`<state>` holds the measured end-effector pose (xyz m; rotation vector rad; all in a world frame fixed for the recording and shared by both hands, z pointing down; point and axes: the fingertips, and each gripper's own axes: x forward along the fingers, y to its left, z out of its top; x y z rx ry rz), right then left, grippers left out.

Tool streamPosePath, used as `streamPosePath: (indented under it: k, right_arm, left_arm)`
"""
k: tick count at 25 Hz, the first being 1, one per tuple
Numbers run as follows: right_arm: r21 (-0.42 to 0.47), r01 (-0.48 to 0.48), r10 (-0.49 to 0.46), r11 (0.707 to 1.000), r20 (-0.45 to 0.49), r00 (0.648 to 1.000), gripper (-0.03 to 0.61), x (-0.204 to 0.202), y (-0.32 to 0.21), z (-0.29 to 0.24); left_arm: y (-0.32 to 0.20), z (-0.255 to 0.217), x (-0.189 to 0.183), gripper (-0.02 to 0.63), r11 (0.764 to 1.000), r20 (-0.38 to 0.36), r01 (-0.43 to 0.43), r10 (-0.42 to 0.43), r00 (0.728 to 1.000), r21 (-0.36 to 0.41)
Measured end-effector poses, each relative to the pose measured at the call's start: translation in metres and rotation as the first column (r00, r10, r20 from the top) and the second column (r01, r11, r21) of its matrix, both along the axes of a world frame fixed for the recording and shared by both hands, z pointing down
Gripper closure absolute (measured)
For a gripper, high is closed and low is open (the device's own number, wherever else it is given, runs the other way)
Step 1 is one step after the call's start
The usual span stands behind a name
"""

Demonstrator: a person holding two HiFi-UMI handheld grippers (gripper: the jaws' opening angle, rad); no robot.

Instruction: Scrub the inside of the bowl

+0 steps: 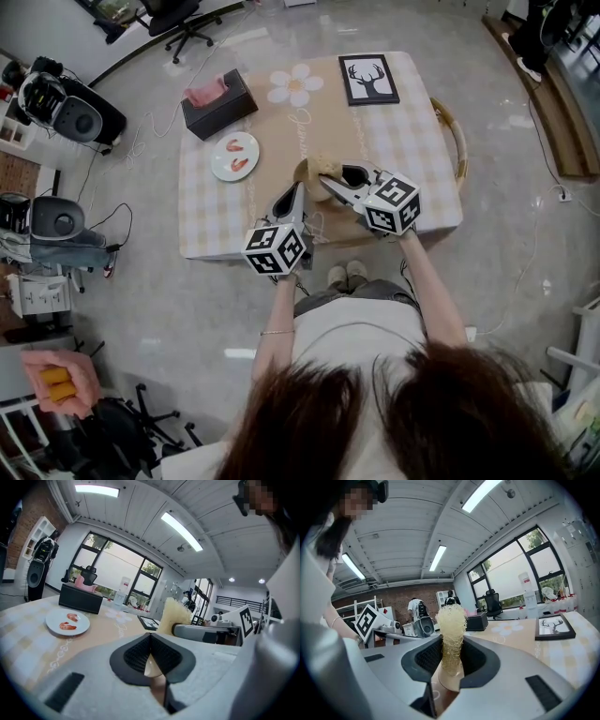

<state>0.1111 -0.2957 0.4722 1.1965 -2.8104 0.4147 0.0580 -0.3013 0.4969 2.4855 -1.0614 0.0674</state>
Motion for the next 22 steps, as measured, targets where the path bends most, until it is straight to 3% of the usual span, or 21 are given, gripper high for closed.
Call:
streamPosePath:
  k: [22]
  right_arm:
    - [-0.01,0.012,-0.013,1.0,-0.014,1.0,0.483,-0.0033,-0.003,0.0001]
  left_arm:
    - [-0.0038,-0.0017,-0.0046,0.603,1.0,-0.011,0.008,-0.008,1.0,-0.007]
